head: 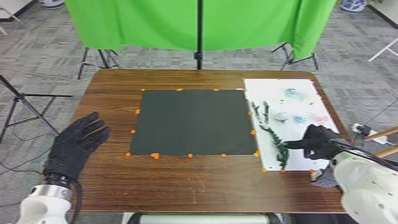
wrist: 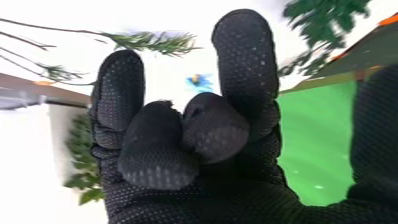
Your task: Arrange flowers
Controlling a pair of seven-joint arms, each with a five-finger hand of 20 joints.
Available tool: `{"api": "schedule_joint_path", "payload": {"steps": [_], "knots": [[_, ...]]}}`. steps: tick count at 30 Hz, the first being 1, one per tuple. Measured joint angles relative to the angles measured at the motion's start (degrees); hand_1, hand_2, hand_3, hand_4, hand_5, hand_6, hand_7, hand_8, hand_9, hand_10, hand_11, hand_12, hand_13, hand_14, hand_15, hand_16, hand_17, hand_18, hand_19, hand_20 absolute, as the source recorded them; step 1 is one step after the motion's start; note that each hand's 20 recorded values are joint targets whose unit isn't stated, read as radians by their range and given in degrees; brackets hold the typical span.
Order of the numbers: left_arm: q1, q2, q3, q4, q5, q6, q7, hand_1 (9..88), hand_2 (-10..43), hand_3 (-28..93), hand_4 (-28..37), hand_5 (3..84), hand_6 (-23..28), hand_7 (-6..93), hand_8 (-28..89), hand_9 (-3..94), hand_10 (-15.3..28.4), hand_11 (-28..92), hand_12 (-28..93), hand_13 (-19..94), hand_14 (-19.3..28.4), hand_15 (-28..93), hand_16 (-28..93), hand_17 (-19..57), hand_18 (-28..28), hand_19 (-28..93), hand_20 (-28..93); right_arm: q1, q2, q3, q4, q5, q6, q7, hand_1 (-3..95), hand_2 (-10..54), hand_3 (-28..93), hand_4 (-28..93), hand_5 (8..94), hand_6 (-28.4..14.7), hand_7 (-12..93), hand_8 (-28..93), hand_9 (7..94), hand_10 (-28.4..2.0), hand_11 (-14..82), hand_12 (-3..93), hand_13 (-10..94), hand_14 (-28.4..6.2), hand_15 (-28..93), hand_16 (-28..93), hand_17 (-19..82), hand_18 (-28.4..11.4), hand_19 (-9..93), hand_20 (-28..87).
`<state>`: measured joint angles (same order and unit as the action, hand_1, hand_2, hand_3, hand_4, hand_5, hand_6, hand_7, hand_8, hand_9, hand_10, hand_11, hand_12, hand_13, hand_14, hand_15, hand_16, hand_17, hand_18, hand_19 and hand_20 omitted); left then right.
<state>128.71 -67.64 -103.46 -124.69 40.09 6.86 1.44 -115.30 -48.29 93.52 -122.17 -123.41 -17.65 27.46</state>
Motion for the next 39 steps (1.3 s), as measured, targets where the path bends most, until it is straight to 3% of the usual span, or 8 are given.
{"api": "schedule_joint_path", "payload": {"steps": [4, 6, 13, 24, 35, 39], "knots": [[0.0, -0.01, -0.10, 0.00, -0.08, 0.01, 0.03, 33.1, 1.2, 72, -28.3, 37.7, 5.0, 32.6, -16, 35.6, 14.9, 37, 10, 30, 17.4, 49, -8, -4.6, 22.1, 61, -4, -1.3, 0.7, -2.1, 0.2, 1.5, 11.2, -0.6, 15.3, -9.5, 63, -28, 84.7, -1.1, 53, -16, 88.8, -12.5, 64.2, 39.3, 81, -13.4, 82, 35, 37, -19.8, 84, 23], [0.1, 0.03, -0.11, 0.00, -0.10, 0.02, 0.03, 33.1, 1.2, 72, -28.3, 37.6, 5.0, 32.6, -16, 35.6, 14.8, 37, 10, 30, 17.4, 49, -8, -4.6, 22.1, 61, -4, -1.3, 0.7, -2.8, 0.2, 2.4, 12.8, -0.1, 15.4, -9.5, 63, -28, 84.1, -1.0, 53, -16, 88.3, -12.5, 63.9, 39.4, 80, -13.6, 82, 35, 36, -19.9, 84, 23], [-0.3, 0.61, 0.11, 0.15, -0.09, -0.16, -0.03, 33.1, 1.3, 72, -28.3, 37.7, 5.0, 32.6, -16, 35.7, 14.9, 37, 10, 30, 17.3, 49, -8, -4.6, 22.1, 61, -4, -0.4, 0.8, -3.7, 0.9, 1.3, -0.6, 1.8, 13.5, -9.5, 65, -28, 83.5, -1.0, 53, -16, 88.0, -12.5, 63.7, 39.3, 80, -13.5, 82, 35, 36, -19.7, 84, 23], [-0.2, 0.71, 0.10, 0.13, -0.12, -0.13, 0.04, 33.0, 1.2, 72, -28.2, 37.7, 5.0, 32.5, -16, 35.8, 14.8, 37, 10, 30, 17.3, 49, -8, -4.7, 22.2, 61, -4, 3.3, 2.6, -7.4, 2.8, 0.8, -1.0, 2.8, 15.1, -9.5, 70, -28, 81.2, -0.8, 53, -17, 85.9, -12.2, 63.2, 39.4, 78, -13.1, 81, 34, 35, -19.1, 83, 22], [-0.5, 0.83, 0.69, 0.17, -0.11, -0.17, -0.07, 33.0, 1.3, 72, -28.3, 37.7, 5.0, 32.4, -16, 35.8, 14.9, 37, 10, 30, 17.3, 49, -8, -4.8, 22.2, 61, -4, 13.6, 5.0, -16.9, 3.5, -1.6, -13.3, 9.5, 33.6, -9.4, 82, -28, 85.6, 1.2, 51, -17, 91.1, -9.9, 59.9, 36.3, 83, -10.4, 78, 31, 38, -17.6, 85, 18], [-0.5, 0.98, 0.88, 0.17, -0.11, -0.16, -0.08, 33.0, 1.3, 72, -28.3, 37.7, 5.0, 32.4, -16, 35.8, 15.0, 37, 10, 30, 17.4, 49, -8, -4.8, 22.3, 62, -4, 14.3, 5.0, -16.6, 4.0, 1.7, -14.2, 9.6, 36.8, -9.5, 85, -28, 87.7, 1.4, 48, -3, 93.6, -9.7, 57.8, 31.9, 86, -9.1, 74, 29, 40, -16.9, 87, 17]]}}
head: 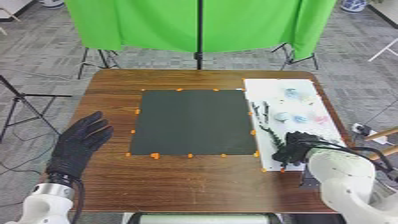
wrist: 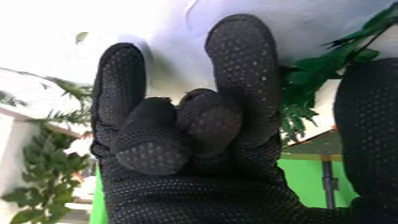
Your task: Arrange flowers
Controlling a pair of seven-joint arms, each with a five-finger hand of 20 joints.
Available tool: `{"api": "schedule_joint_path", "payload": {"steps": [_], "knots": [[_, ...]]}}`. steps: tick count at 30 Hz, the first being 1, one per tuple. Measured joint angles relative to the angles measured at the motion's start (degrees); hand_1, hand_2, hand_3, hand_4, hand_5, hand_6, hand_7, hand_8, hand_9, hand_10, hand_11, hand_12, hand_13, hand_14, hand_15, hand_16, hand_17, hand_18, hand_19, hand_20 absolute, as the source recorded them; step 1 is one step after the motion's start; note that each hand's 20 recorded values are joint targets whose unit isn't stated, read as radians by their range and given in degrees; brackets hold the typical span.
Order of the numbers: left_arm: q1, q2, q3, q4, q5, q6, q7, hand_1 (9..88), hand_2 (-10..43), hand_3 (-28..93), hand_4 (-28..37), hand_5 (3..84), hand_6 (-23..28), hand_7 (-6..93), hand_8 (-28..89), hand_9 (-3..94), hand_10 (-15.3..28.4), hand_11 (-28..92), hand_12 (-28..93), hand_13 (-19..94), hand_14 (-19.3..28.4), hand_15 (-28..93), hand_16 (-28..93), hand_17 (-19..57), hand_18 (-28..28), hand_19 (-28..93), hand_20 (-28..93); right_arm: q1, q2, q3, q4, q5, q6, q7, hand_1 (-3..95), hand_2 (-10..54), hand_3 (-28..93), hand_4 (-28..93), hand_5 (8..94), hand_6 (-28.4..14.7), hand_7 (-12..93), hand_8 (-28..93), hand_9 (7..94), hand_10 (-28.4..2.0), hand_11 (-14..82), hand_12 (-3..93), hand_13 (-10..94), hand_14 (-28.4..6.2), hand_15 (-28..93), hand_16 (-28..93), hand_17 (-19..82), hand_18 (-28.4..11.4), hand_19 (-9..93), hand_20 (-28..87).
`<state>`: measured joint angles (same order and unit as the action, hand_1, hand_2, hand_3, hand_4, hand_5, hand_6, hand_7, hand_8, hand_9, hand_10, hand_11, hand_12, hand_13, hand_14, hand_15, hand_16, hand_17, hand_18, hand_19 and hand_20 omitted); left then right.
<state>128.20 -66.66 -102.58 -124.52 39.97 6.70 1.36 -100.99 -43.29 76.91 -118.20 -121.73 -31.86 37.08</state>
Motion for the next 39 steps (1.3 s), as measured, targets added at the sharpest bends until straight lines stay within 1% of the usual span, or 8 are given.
{"api": "schedule_joint_path", "payload": {"steps": [3, 11, 13, 15, 19, 32, 35, 39], "knots": [[0.1, 0.07, 0.00, 0.00, -0.01, 0.04, 0.00, 33.0, 1.3, 72, -28.3, 37.7, 5.0, 32.5, -16, 35.9, 15.0, 37, 10, 30, 17.3, 49, -8, -4.8, 22.3, 62, -4, -0.1, 0.0, 0.7, 0.7, 1.5, 0.2, -0.9, 35.9, -9.2, 88, -24, 87.4, 1.4, 52, 4, 93.7, -9.6, 55.1, 22.2, 91, -7.6, 67, 27, 41, -16.4, 87, 17], [0.4, 0.06, -0.09, -0.05, -0.02, 0.11, 0.04, 33.1, 1.5, 72, -28.3, 37.8, 4.8, 32.8, -16, 35.8, 14.8, 37, 10, 30, 17.4, 49, -8, -4.8, 22.4, 62, -4, -5.8, -1.3, 4.3, 0.6, 2.8, 10.5, -5.3, 34.3, -7.4, 91, -17, 86.3, -2.3, 53, 9, 93.7, -8.6, 50.1, 20.7, 94, -4.8, 58, 27, 43, -17.3, 85, 20], [0.5, 0.03, -0.10, -0.05, -0.01, 0.11, 0.04, 33.2, 1.5, 72, -28.3, 37.9, 4.7, 33.1, -16, 35.8, 14.8, 37, 10, 30, 17.4, 49, -8, -4.8, 22.4, 62, -4, -7.2, -1.7, 5.4, 0.4, 5.1, 13.8, -5.3, 33.8, -6.7, 91, -14, 87.5, -3.5, 53, 5, 93.7, -8.8, 51.1, 20.3, 94, -4.7, 59, 26, 44, -17.6, 85, 22], [0.5, 0.01, -0.10, -0.05, 0.02, 0.11, 0.05, 33.2, 1.4, 72, -28.3, 37.9, 4.7, 33.2, -16, 35.8, 14.8, 37, 10, 30, 17.4, 49, -8, -4.8, 22.4, 62, -4, -8.3, -2.1, 6.3, 0.4, 6.7, 16.6, -5.3, 31.2, -1.4, 92, -11, 93.0, -3.7, 49, -16, 93.7, -8.5, 51.9, 22.6, 92, -4.3, 64, 25, 41, -16.6, 88, 23], [0.7, -0.05, -0.11, -0.07, 0.05, 0.11, 0.06, 33.3, 1.4, 72, -28.3, 38.0, 4.7, 33.2, -16, 35.8, 14.8, 37, 10, 30, 17.3, 49, -8, -4.7, 22.4, 62, -3, -10.8, -2.9, 7.7, 0.0, 7.2, 21.2, -6.4, 30.8, -0.2, 92, -9, 93.7, -4.5, 49, -19, 93.7, -8.6, 52.2, 22.9, 91, -4.6, 66, 25, 41, -16.9, 89, 23], [1.3, -0.06, -1.30, -0.57, 0.05, 0.08, 0.09, 33.1, 1.3, 72, -28.2, 38.2, 4.8, 33.0, -16, 35.8, 14.7, 37, 10, 30, 17.2, 50, -8, -4.9, 22.6, 62, -3, -15.7, -6.4, 12.4, -6.4, 11.8, 22.2, -6.5, 29.7, 1.7, 92, -9, 93.7, -3.6, 51, -20, 93.7, -8.7, 53.7, 22.5, 91, -5.4, 69, 25, 40, -16.9, 91, 21], [1.9, 0.20, -2.26, -1.02, 0.05, 0.33, 0.06, 33.1, 1.3, 72, -28.2, 38.1, 4.8, 33.1, -16, 35.9, 14.7, 37, 10, 30, 17.2, 50, -8, -4.9, 22.7, 62, -3, -14.3, -6.3, 11.7, -8.3, 12.0, 24.0, -7.6, 31.9, -3.2, 92, -8, 90.4, -4.4, 56, -12, 93.7, -8.9, 54.0, 20.0, 93, -5.8, 64, 25, 43, -17.9, 87, 22], [1.9, 0.60, -2.68, -1.06, 0.03, 0.78, 0.04, 33.2, 1.2, 72, -28.3, 38.2, 4.8, 33.1, -16, 36.0, 14.6, 37, 10, 30, 17.2, 50, -8, -4.8, 22.7, 62, -3, -7.9, -5.9, 6.7, -8.2, 11.9, 28.1, -8.9, 32.3, -3.6, 91, -9, 89.5, -4.2, 58, -11, 93.7, -8.6, 54.6, 19.2, 94, -5.5, 64, 25, 44, -18.1, 87, 22]]}}
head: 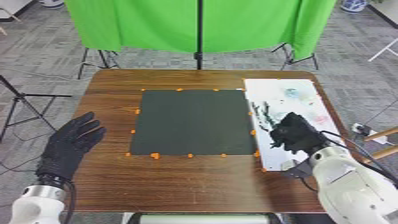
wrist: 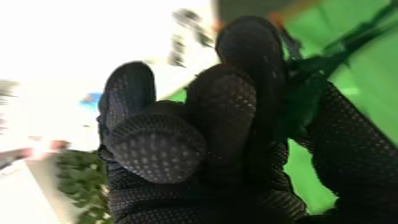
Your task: Arrange flowers
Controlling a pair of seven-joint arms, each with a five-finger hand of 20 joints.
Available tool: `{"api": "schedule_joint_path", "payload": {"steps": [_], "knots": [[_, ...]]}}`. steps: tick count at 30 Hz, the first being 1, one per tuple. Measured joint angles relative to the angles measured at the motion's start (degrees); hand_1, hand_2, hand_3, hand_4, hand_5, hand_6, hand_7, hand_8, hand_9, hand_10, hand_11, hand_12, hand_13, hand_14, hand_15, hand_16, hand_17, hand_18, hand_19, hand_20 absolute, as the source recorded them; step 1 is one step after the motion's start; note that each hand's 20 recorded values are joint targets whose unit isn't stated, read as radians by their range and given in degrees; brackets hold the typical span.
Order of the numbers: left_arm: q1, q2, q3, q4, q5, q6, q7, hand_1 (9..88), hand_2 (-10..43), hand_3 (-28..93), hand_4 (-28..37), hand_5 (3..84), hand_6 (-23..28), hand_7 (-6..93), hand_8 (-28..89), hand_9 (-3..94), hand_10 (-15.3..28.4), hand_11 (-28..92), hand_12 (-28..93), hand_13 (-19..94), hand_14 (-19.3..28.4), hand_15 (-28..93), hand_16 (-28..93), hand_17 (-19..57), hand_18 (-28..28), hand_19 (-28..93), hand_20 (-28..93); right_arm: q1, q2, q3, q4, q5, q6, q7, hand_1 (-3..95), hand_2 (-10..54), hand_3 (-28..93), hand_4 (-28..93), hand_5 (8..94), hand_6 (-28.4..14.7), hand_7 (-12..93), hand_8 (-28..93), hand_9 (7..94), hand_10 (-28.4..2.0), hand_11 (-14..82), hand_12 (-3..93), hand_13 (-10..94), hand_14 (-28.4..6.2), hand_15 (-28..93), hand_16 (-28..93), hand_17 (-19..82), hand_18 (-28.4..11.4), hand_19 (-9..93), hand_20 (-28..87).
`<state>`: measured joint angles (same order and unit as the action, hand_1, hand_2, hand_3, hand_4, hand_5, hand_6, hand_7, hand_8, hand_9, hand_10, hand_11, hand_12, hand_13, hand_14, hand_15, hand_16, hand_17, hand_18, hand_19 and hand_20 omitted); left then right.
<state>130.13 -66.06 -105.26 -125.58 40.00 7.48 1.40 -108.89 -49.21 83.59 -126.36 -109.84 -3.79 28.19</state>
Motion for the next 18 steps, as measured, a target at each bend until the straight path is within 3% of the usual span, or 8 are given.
{"api": "schedule_joint_path", "payload": {"steps": [4, 10, 18], "knots": [[0.2, 0.22, -0.68, -0.03, -0.06, -0.03, 0.04, 33.2, 1.2, 72, -28.2, 38.1, 4.8, 33.1, -16, 35.9, 14.5, 37, 10, 30, 17.1, 50, -8, -4.8, 22.6, 62, -3, 10.9, -0.8, -9.3, 3.4, -0.5, -1.4, -0.1, 32.6, -3.1, 91, -10, 89.0, -3.5, 59, -11, 93.7, -8.3, 54.6, 19.2, 94, -5.2, 64, 25, 45, -18.1, 87, 22], [2.7, 0.22, -2.91, -0.93, -0.08, 0.11, -0.08, 33.3, 1.1, 72, -28.1, 38.1, 4.7, 33.0, -16, 35.8, 14.4, 37, 10, 30, 17.0, 50, -8, -4.8, 22.7, 62, -3, 28.4, -7.7, -24.8, 15.0, -4.8, -11.0, 0.1, 32.8, -2.4, 91, -13, 88.5, -2.2, 60, -12, 93.7, -7.8, 54.9, 19.0, 94, -4.8, 65, 24, 45, -18.2, 88, 21], [5.1, 0.50, -2.81, -1.32, -0.20, 1.23, 0.06, 33.4, 1.2, 72, -27.9, 38.0, 4.8, 32.6, -16, 35.7, 14.6, 36, 10, 30, 16.9, 49, -7, -4.8, 22.7, 62, -3, 45.7, -18.7, -43.3, 27.2, -8.1, -21.1, 6.0, 33.3, -1.9, 90, -15, 87.5, -1.2, 60, -10, 93.7, -7.4, 54.6, 19.3, 94, -4.5, 65, 23, 46, -18.3, 89, 19]]}}
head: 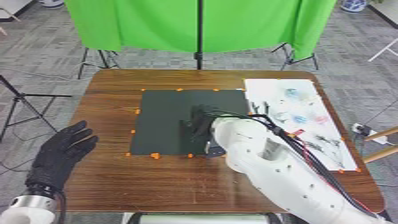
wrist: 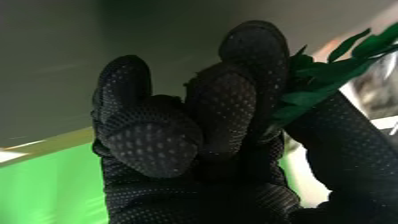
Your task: Arrange flowers
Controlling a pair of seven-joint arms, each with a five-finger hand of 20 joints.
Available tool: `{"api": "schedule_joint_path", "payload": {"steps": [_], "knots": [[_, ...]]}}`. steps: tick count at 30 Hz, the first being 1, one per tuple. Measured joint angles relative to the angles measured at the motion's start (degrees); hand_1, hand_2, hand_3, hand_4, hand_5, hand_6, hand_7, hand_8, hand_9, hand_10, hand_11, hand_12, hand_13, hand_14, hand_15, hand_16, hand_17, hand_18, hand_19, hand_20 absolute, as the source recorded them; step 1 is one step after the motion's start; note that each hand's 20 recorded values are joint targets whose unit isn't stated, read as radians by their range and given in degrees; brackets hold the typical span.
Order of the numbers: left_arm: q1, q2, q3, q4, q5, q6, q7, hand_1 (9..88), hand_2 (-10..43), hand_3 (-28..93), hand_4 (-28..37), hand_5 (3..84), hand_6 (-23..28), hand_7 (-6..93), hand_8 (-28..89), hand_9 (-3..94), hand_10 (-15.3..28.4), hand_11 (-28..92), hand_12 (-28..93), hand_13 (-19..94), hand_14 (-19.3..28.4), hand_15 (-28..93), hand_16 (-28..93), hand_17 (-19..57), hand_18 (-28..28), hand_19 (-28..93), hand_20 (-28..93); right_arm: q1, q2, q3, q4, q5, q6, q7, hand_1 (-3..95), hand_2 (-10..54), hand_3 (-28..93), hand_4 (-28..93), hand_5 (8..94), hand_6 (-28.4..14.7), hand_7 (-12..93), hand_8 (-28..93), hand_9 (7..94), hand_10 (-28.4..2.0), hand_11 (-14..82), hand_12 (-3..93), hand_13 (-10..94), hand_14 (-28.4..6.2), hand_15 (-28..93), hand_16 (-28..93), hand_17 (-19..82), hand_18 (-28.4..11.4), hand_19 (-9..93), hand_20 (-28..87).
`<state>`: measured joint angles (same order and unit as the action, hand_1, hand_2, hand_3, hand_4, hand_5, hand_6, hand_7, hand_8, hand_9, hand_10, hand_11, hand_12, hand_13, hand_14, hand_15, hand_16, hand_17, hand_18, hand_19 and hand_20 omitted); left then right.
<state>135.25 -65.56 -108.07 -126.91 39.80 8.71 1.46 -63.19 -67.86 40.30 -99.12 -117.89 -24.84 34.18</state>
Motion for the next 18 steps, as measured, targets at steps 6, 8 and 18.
{"api": "schedule_joint_path", "payload": {"steps": [6, 8, 18], "knots": [[-0.3, 0.26, 0.76, 0.04, 0.03, 0.31, -0.18, 33.5, 1.2, 72, -28.0, 38.1, 4.7, 32.5, -16, 35.7, 14.5, 36, 10, 30, 17.0, 49, -7, -4.8, 22.6, 62, -3, 6.2, -7.3, -6.0, 6.1, -3.1, -4.5, 0.5, 34.6, -0.8, 88, -22, 85.5, -0.4, 60, -12, 93.7, -6.9, 52.5, 20.7, 94, -4.3, 64, 25, 46, -18.2, 90, 15], [-0.5, 0.35, 1.07, 0.08, 0.06, 0.33, -0.40, 33.5, 1.2, 72, -28.1, 38.1, 4.8, 32.5, -16, 35.7, 14.5, 36, 10, 30, 16.9, 49, -7, -4.8, 22.7, 62, -3, 6.4, -9.3, -6.1, 7.7, -3.7, -4.4, 0.5, 34.6, -0.6, 87, -22, 85.7, -0.5, 59, -13, 93.7, -6.9, 52.3, 20.7, 94, -4.2, 64, 25, 46, -18.1, 90, 15], [-1.7, 1.04, 1.90, 0.22, 0.12, 0.29, -2.00, 33.4, 1.2, 72, -28.1, 38.2, 4.8, 32.9, -16, 36.0, 14.6, 36, 10, 30, 17.0, 50, -7, -4.8, 22.7, 62, -3, 4.7, -13.1, -7.0, 11.6, -6.5, -5.1, 3.6, 35.3, -0.7, 86, -25, 87.9, 0.4, 56, -13, 93.7, -6.8, 54.7, 19.4, 94, -4.1, 66, 23, 47, -18.6, 91, 14]]}}
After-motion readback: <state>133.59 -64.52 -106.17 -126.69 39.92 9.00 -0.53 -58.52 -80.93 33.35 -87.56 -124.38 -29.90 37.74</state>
